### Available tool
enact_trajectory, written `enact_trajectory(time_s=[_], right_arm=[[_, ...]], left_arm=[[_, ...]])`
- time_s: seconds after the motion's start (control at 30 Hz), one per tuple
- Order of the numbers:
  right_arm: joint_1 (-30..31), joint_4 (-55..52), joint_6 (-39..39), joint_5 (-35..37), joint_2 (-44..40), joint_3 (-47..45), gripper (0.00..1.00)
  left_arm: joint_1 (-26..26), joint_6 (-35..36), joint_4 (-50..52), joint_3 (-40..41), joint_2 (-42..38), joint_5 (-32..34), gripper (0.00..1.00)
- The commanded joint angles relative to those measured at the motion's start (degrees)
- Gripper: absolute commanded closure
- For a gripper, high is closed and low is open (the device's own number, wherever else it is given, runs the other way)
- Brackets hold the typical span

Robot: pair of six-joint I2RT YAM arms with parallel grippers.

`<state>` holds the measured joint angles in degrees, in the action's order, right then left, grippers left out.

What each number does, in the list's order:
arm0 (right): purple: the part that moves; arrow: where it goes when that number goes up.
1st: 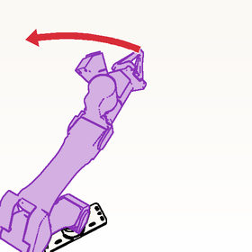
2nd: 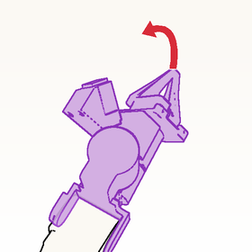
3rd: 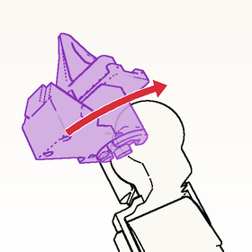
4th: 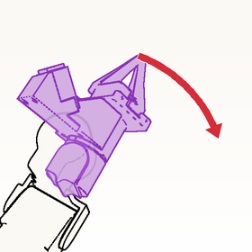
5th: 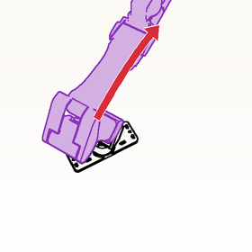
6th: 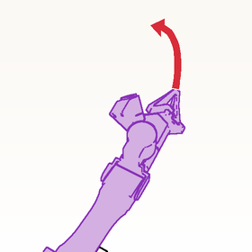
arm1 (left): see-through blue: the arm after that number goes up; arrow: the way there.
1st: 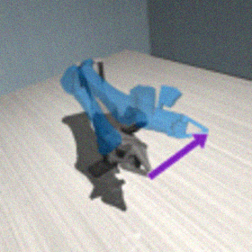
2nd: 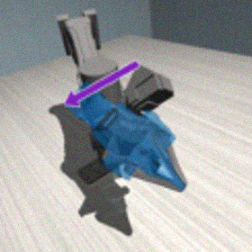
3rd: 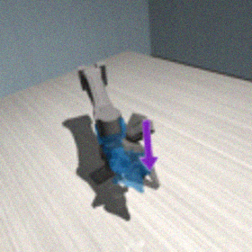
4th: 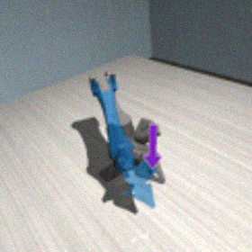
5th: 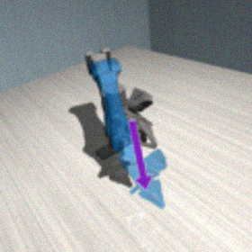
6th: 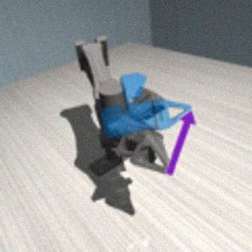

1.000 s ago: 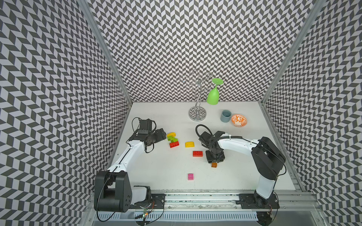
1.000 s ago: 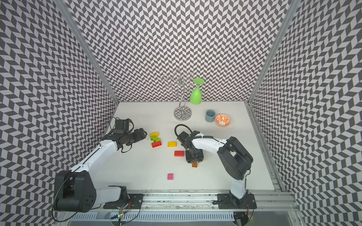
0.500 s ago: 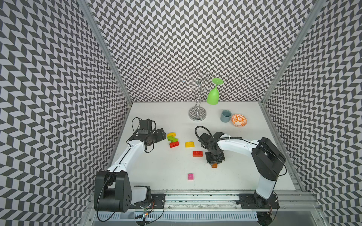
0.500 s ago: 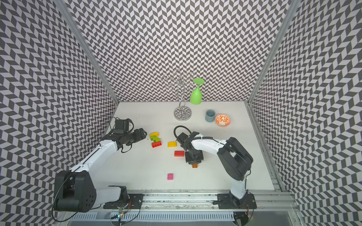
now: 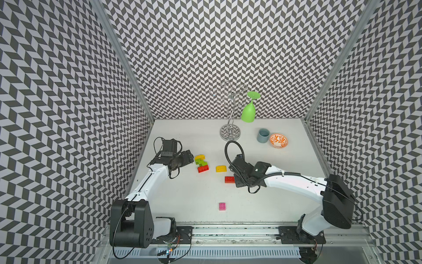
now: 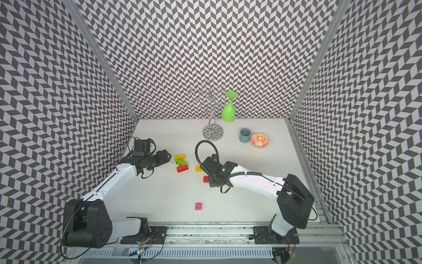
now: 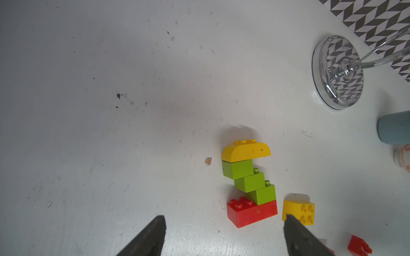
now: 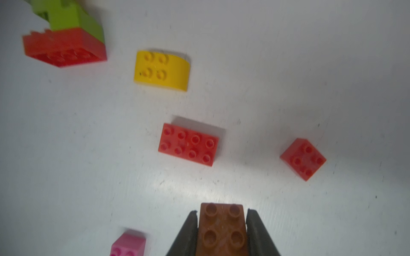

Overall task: Assemble the letter s with lego
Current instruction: Adjust the lego brick at the center of the board.

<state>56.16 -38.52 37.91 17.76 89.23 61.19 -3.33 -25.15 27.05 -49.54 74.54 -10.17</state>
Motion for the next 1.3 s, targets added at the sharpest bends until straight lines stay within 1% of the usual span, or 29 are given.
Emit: enact_trajectory(time_s=[0.0,0.07,0.13,0.33,0.6,0.7,0.93,1.03,1.1,1.23,1.27], right_arm=[[1.03,19.52,-2.82,13.08,-2.97,-7.93,1.00],[1.22,27.45,-5.91,15.51,-4.29,-12.39,1.00],[1.26,32.33,-8.05,17.58,-3.89,-15.24,1.00],[3.30,40.75,-10.50,20.09,-2.55,-20.99,1.00],[4.15,44.50,-8.05,19.26,-0.42,-25.71,1.00],[4.67,45.73,-7.17,18.59,-0.21,-27.39,0.97],[5.19,44.64,-5.66,16.45,-1.24,-28.66,0.86],[5.25,42.78,-5.68,16.12,-2.65,-28.33,0.78],[5.25,41.03,-6.18,15.84,-3.96,-27.89,0.72],[5.20,36.14,-7.03,15.14,-6.58,-26.00,0.52],[5.23,35.11,-7.04,15.11,-7.21,-25.60,0.49]], left_arm=[[0.43,0.45,-0.68,0.44,-1.06,0.62,0.15],[0.43,0.41,-0.76,0.42,-0.95,0.60,0.15],[0.47,0.41,-0.77,0.41,-0.92,0.60,0.15],[0.48,0.29,-0.68,0.40,-0.84,0.94,0.15],[0.48,0.31,-0.68,0.27,-0.74,1.07,0.15],[0.44,0.35,-0.68,0.31,-0.72,1.08,0.15],[0.44,0.37,-0.59,0.14,-0.64,1.06,0.15],[0.43,0.36,-0.55,0.09,-0.70,0.95,0.15],[0.45,0.36,-0.56,0.11,-0.63,0.95,0.14],[0.43,0.37,-0.50,0.10,-0.76,1.01,0.12],[0.43,0.37,-0.49,0.11,-0.73,0.96,0.12]])
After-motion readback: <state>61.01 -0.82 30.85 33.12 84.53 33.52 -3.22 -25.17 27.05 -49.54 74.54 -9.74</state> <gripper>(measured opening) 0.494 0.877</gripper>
